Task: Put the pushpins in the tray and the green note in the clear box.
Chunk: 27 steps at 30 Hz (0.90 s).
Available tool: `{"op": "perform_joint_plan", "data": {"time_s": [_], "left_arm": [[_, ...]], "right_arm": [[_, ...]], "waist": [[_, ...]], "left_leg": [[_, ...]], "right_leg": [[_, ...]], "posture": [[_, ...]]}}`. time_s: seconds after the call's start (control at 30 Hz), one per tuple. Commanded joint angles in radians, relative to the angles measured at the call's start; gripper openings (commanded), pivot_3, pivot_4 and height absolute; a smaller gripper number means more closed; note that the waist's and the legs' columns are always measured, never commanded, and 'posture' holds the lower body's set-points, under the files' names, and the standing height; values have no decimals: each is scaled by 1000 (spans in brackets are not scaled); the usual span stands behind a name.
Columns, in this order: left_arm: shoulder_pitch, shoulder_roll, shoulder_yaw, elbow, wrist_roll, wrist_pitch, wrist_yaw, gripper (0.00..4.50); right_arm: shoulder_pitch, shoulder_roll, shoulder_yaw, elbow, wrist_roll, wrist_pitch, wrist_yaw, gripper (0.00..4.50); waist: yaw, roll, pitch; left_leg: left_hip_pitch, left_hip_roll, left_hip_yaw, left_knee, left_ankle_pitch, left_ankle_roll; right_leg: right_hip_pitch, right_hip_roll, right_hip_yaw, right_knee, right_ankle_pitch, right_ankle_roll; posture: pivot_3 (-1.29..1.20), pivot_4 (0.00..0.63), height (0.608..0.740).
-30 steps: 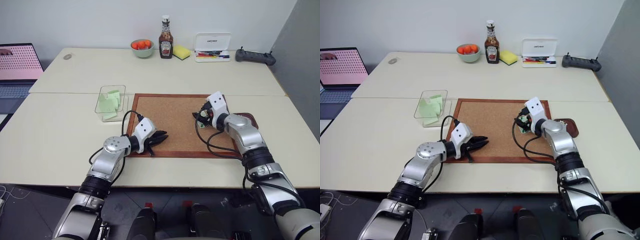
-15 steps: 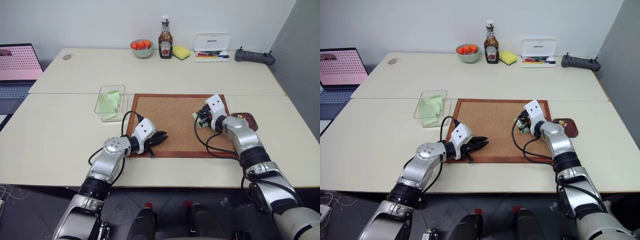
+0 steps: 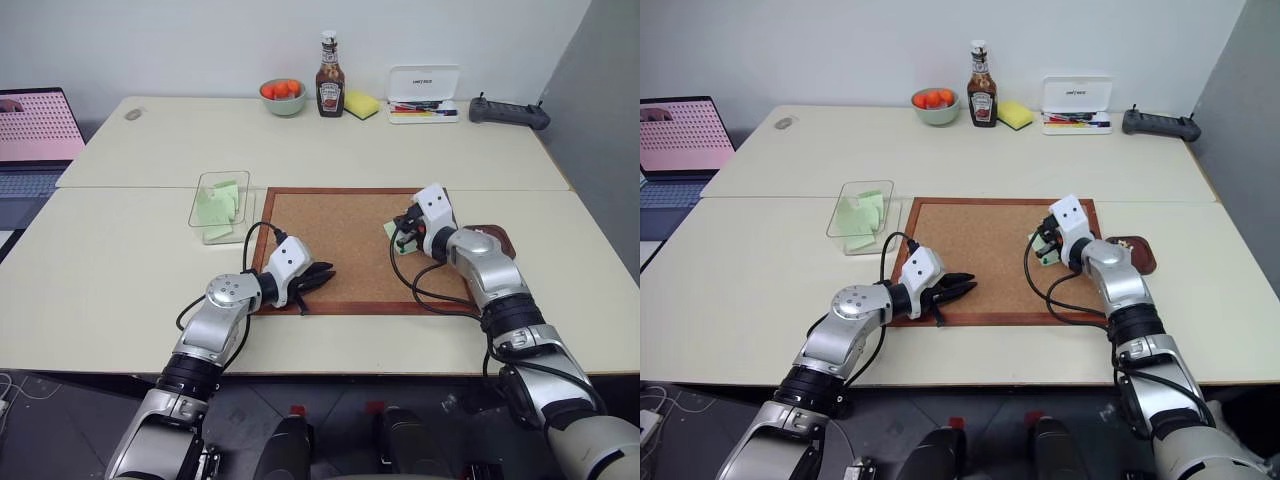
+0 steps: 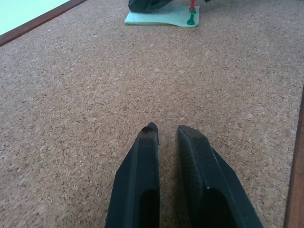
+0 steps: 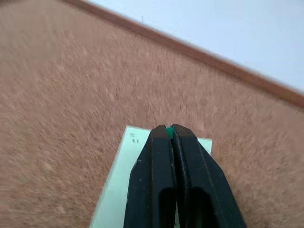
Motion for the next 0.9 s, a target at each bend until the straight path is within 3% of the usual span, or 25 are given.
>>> {"op": "perform_joint_plan", "data": {"time_s": [0.03, 0.27, 0.63, 0.9], "left_arm": [[17, -4, -38, 8, 24, 16, -14, 724], [18, -5, -44, 4, 28, 19, -18, 724], [23, -2, -53, 2, 30, 9, -23, 724], [6, -8, -54, 23, 36, -3, -30, 724]], "right_arm": [[-17, 3, -19, -99, 23, 1, 14, 10], [8, -36, -50, -212, 27, 38, 5, 10], [279, -351, -94, -456, -52, 107, 39, 10], [402, -449, -70, -441, -146, 75, 22, 10]], "waist": [[0, 0, 0], [1, 0, 0], [5, 1, -1], [3, 2, -2]], "left_leg": [[0, 0, 0, 0, 0, 0], [0, 0, 0, 0, 0, 0], [0, -1, 3, 0, 0, 0], [4, -1, 14, 1, 0, 1]], "right_leg": [[0, 0, 0, 0, 0, 0], [0, 0, 1, 0, 0, 0], [0, -1, 3, -2, 0, 1], [1, -1, 14, -3, 3, 7]], "posture": [[0, 150, 740], [0, 150, 740], [0, 150, 740], [0, 150, 740]]}}
